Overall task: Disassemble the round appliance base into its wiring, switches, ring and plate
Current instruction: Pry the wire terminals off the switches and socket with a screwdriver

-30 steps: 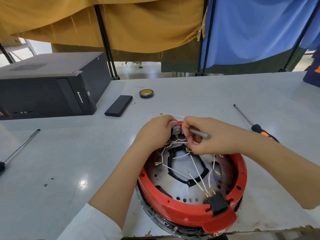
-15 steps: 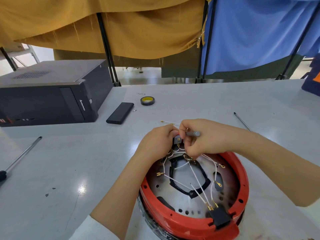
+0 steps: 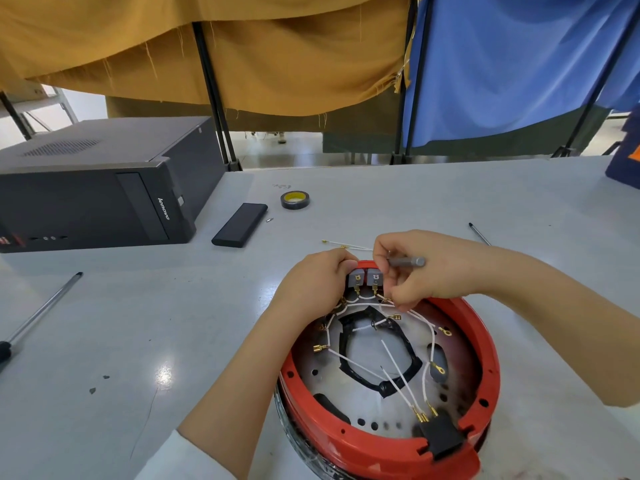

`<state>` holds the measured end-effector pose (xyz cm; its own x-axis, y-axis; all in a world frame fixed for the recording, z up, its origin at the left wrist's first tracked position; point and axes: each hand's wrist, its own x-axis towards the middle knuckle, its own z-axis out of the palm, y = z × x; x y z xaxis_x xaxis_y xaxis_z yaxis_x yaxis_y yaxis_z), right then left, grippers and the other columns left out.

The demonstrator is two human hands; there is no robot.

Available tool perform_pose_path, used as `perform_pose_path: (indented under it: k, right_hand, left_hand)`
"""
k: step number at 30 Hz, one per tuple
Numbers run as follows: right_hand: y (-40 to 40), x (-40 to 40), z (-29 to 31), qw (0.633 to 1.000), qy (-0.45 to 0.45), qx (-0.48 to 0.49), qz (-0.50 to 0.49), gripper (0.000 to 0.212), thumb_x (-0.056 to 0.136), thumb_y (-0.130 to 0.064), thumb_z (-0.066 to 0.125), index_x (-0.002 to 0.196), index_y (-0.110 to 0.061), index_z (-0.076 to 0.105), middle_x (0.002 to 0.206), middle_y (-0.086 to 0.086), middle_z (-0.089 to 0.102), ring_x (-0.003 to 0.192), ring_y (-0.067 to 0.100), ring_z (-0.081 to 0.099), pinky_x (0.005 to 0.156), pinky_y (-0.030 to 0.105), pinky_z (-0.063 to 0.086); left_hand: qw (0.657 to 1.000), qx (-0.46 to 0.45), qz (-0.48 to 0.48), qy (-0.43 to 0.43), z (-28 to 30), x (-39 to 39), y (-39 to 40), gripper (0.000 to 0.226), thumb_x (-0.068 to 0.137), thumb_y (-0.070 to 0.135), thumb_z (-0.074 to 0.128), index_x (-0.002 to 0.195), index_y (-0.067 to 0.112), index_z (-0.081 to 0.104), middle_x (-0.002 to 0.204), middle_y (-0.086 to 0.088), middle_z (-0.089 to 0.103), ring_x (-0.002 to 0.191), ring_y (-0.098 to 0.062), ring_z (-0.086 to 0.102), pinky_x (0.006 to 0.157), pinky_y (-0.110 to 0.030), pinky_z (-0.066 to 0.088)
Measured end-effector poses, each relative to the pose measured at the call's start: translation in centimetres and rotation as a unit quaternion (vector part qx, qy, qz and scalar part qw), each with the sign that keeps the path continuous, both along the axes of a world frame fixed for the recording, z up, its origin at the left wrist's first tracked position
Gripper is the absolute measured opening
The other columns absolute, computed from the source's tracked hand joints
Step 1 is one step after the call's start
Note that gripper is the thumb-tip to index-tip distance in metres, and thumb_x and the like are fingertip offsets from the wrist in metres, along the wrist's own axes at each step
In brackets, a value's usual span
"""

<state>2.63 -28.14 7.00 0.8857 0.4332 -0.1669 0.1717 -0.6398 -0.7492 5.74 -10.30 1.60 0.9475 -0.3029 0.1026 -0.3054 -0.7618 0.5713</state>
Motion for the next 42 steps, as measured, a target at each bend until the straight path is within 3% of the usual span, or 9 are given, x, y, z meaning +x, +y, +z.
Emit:
perform_pose_path:
  k: [7, 10, 16, 19, 24, 28, 31, 38, 42]
  right_hand:
    - [0.7, -1.4, -0.7, 0.995, -0.048, -0.083, 0.012, 0.031, 0.071, 0.002, 0.056, 0.075, -0.028, 0.051, 0.070, 0.001, 0.067, 0.059, 0.014, 0.064, 0.056, 0.028, 0.051]
    - [0.0, -1.3, -0.3, 0.999, -0.033, -0.022, -0.006, 0.028, 0.074, 0.005, 0.056, 0.078, -0.023, 0.051, 0.080, 0.010, 0.069, 0.062, 0.016, 0.066, 0.058, 0.027, 0.054]
    - [-2.9, 0.4, 2.3, 0.991, -0.041, 0.109, -0.071, 0.022, 0.081, 0.006, 0.061, 0.083, -0.012, 0.051, 0.076, 0.011, 0.069, 0.067, 0.024, 0.069, 0.064, 0.032, 0.058]
    - [-3.3, 2.0, 2.1, 0.970, -0.073, 0.178, -0.149, 0.020, 0.082, 0.004, 0.065, 0.084, -0.011, 0.051, 0.072, 0.006, 0.069, 0.068, 0.020, 0.069, 0.060, 0.026, 0.056]
    - [-2.0, 6.5, -2.1, 0.930, -0.050, 0.217, -0.292, 0.026, 0.081, 0.007, 0.065, 0.082, -0.012, 0.047, 0.086, 0.021, 0.062, 0.065, 0.021, 0.062, 0.059, 0.027, 0.058]
    - [-1.1, 9.4, -5.1, 0.933, -0.003, 0.179, -0.312, 0.027, 0.079, 0.012, 0.062, 0.080, -0.010, 0.047, 0.092, 0.023, 0.056, 0.067, 0.030, 0.060, 0.070, 0.039, 0.058]
    - [-1.0, 10.3, -5.8, 0.941, -0.016, 0.138, -0.309, 0.024, 0.078, 0.013, 0.060, 0.078, -0.009, 0.050, 0.079, 0.019, 0.057, 0.062, 0.030, 0.060, 0.074, 0.046, 0.058]
    - [-1.4, 9.8, -5.1, 0.950, -0.053, 0.057, -0.303, 0.014, 0.083, 0.003, 0.055, 0.083, -0.011, 0.057, 0.075, 0.010, 0.061, 0.059, 0.018, 0.063, 0.047, 0.024, 0.054]
    - [-1.5, 8.6, -4.1, 0.952, -0.070, 0.054, -0.293, 0.012, 0.092, -0.014, 0.050, 0.095, -0.008, 0.060, 0.087, 0.006, 0.062, 0.065, 0.016, 0.062, 0.045, 0.023, 0.047]
  left_hand:
    - [1.000, -0.002, 0.004, -0.004, 0.1, -0.1, 0.0, 0.028, 0.099, 0.034, 0.038, 0.108, 0.027, 0.064, 0.105, 0.000, 0.066, 0.096, -0.020, 0.058, 0.084, -0.038, 0.048]
    - [1.000, 0.003, 0.002, -0.006, 0.1, -0.1, -0.1, 0.029, 0.099, 0.034, 0.038, 0.109, 0.026, 0.063, 0.105, 0.000, 0.066, 0.096, -0.020, 0.058, 0.082, -0.036, 0.047]
    - [1.000, -0.008, 0.004, 0.008, 0.2, -0.3, 0.1, 0.027, 0.099, 0.035, 0.038, 0.106, 0.027, 0.063, 0.100, 0.003, 0.066, 0.092, -0.017, 0.058, 0.075, -0.030, 0.044]
    - [1.000, -0.019, 0.001, 0.010, 0.3, -0.5, 0.1, 0.027, 0.098, 0.034, 0.038, 0.106, 0.027, 0.063, 0.101, 0.003, 0.066, 0.093, -0.016, 0.058, 0.075, -0.028, 0.043]
    - [1.000, -0.017, 0.006, 0.005, 0.3, -0.6, 0.1, 0.028, 0.098, 0.035, 0.038, 0.109, 0.029, 0.063, 0.107, 0.004, 0.066, 0.097, -0.016, 0.058, 0.083, -0.032, 0.047]
    - [1.000, -0.014, 0.007, 0.004, 0.1, -0.3, 0.1, 0.028, 0.098, 0.037, 0.038, 0.110, 0.030, 0.062, 0.108, 0.005, 0.066, 0.098, -0.015, 0.058, 0.084, -0.032, 0.046]
    - [1.000, -0.023, 0.009, 0.008, 0.0, -0.1, 0.1, 0.027, 0.098, 0.036, 0.039, 0.109, 0.031, 0.063, 0.106, 0.006, 0.066, 0.097, -0.015, 0.058, 0.082, -0.031, 0.046]
    - [1.000, -0.030, 0.006, 0.005, 0.0, -0.1, 0.1, 0.026, 0.098, 0.034, 0.040, 0.107, 0.029, 0.064, 0.103, 0.006, 0.066, 0.095, -0.015, 0.057, 0.081, -0.029, 0.045]
    - [0.999, -0.032, 0.001, 0.009, 0.1, 0.0, 0.2, 0.026, 0.098, 0.033, 0.041, 0.107, 0.027, 0.064, 0.104, 0.005, 0.066, 0.096, -0.015, 0.057, 0.081, -0.028, 0.044]
